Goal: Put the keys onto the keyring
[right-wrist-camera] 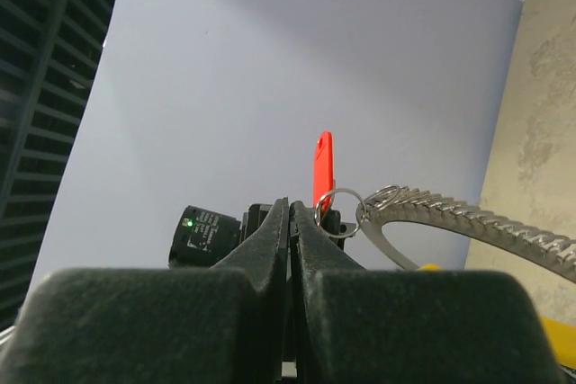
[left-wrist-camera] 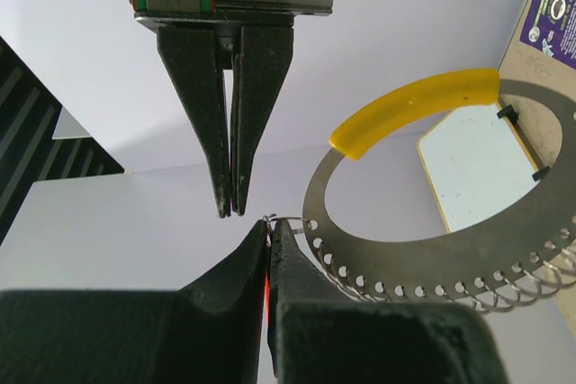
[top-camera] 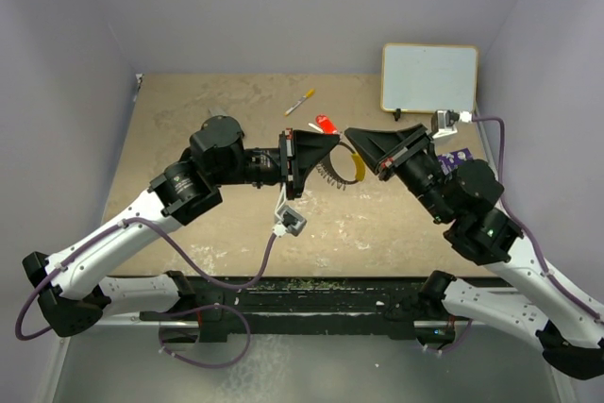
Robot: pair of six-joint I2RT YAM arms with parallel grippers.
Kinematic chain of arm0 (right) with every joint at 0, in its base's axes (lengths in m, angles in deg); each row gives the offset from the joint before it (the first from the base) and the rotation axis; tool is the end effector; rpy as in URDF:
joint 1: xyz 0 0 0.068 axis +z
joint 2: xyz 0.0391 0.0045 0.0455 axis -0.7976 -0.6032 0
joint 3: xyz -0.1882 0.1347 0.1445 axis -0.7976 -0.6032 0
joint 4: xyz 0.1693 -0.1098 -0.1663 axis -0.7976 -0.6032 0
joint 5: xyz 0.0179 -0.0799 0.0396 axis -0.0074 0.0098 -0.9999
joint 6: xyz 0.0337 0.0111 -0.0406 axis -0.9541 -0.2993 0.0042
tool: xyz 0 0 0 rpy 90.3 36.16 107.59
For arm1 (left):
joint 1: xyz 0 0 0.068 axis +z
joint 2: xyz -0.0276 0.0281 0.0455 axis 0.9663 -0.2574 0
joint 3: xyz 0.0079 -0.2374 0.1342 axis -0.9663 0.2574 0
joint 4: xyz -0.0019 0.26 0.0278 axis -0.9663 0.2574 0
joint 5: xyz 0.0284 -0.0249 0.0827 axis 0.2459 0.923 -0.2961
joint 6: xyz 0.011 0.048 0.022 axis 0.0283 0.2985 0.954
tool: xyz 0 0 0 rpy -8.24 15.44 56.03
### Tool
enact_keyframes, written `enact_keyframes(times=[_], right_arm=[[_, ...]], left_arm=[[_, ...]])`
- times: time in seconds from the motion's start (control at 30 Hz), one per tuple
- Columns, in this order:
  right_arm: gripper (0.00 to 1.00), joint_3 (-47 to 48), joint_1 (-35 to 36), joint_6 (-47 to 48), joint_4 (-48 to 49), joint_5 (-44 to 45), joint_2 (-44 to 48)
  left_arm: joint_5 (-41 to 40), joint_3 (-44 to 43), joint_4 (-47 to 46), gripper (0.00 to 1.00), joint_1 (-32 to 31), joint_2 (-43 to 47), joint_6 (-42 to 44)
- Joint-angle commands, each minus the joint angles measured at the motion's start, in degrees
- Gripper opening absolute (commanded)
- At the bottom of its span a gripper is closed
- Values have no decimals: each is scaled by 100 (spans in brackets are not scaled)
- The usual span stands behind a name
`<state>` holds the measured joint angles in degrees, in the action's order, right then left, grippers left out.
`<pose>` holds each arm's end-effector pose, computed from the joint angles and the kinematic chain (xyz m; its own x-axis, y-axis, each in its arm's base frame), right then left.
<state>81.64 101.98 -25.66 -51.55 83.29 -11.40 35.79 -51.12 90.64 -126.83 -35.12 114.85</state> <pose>0.1083 0.1126 0.4548 -0.5460 0.8297 -0.1161 -0.3138 -0.0740 0.9466 0.1387 -0.2071 0.4465 0.9914 0.0893 0.0953 -0.0925 -0.0358 0.9951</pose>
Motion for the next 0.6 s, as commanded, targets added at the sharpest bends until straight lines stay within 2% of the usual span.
enact_keyframes(times=[0.0, 0.37, 0.43, 0.5, 0.57], right_arm=[[0, 101, -12, 104, 101, 87, 75], [0, 167, -12, 257, 0, 198, 122], [0, 173, -10, 307, -162, 324, 245], [11, 236, -12, 476, -326, 408, 412], [27, 430, -12, 889, -633, 681, 585]], left_arm=[[26, -221, -238, 3, 32, 34, -54], [19, -285, -195, 3, 27, 5, -72], [-69, -396, -191, 3, 29, -58, -307], [-241, -735, -2, 3, 29, -228, -732], [-487, -1256, 328, 3, 33, -485, -1185]])
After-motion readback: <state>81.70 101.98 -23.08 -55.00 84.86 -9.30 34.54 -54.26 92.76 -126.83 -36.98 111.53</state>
